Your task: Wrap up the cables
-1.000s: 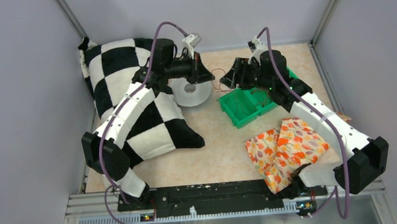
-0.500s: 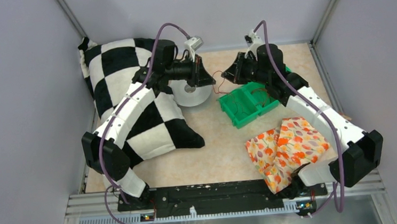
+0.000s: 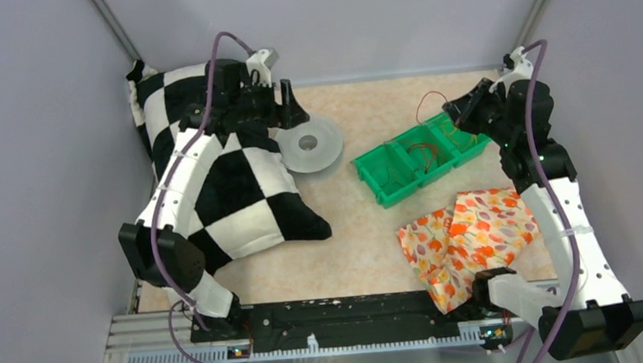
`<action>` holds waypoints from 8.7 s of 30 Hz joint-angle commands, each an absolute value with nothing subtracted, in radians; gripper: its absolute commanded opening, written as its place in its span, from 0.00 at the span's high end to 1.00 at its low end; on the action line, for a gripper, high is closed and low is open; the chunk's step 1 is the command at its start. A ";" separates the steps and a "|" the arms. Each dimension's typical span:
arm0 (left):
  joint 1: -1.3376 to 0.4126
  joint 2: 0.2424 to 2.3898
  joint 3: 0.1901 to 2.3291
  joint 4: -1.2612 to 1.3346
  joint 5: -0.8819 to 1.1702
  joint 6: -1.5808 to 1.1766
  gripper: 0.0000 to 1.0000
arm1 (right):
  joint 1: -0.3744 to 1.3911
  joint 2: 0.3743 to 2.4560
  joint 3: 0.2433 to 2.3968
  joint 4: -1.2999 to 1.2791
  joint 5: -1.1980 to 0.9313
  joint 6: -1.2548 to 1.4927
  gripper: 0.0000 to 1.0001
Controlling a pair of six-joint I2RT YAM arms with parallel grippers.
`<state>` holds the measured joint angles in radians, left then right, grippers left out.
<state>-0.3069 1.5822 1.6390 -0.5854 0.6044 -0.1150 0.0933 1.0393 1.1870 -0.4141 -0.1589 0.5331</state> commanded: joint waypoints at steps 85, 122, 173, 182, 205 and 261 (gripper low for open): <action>-0.160 2.251 1.965 -0.767 0.680 -0.109 0.15 | 0.095 0.996 1.069 -0.357 -0.359 0.609 1.00; -0.133 2.086 1.980 -0.529 0.968 -0.318 1.00 | 0.095 0.988 1.058 -0.354 -0.365 0.624 1.00; -0.485 1.489 1.419 -0.346 0.422 0.332 0.47 | 0.095 0.970 1.026 -0.351 -0.389 0.637 1.00; -0.484 1.443 1.524 -0.378 0.465 0.268 0.32 | 0.098 0.994 1.033 -0.314 -0.488 0.642 1.00; -0.461 1.310 1.292 -0.176 0.632 -0.326 0.22 | 0.408 1.235 1.031 0.101 -0.412 0.954 1.00; -0.429 1.381 1.389 -0.321 0.382 -0.171 1.00 | 0.473 1.290 1.101 -0.220 -0.352 0.471 0.19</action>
<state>-0.4473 1.3968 1.3514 -0.2707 0.3996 -0.2302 0.4583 1.3308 1.1126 -0.1558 -0.3775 0.6910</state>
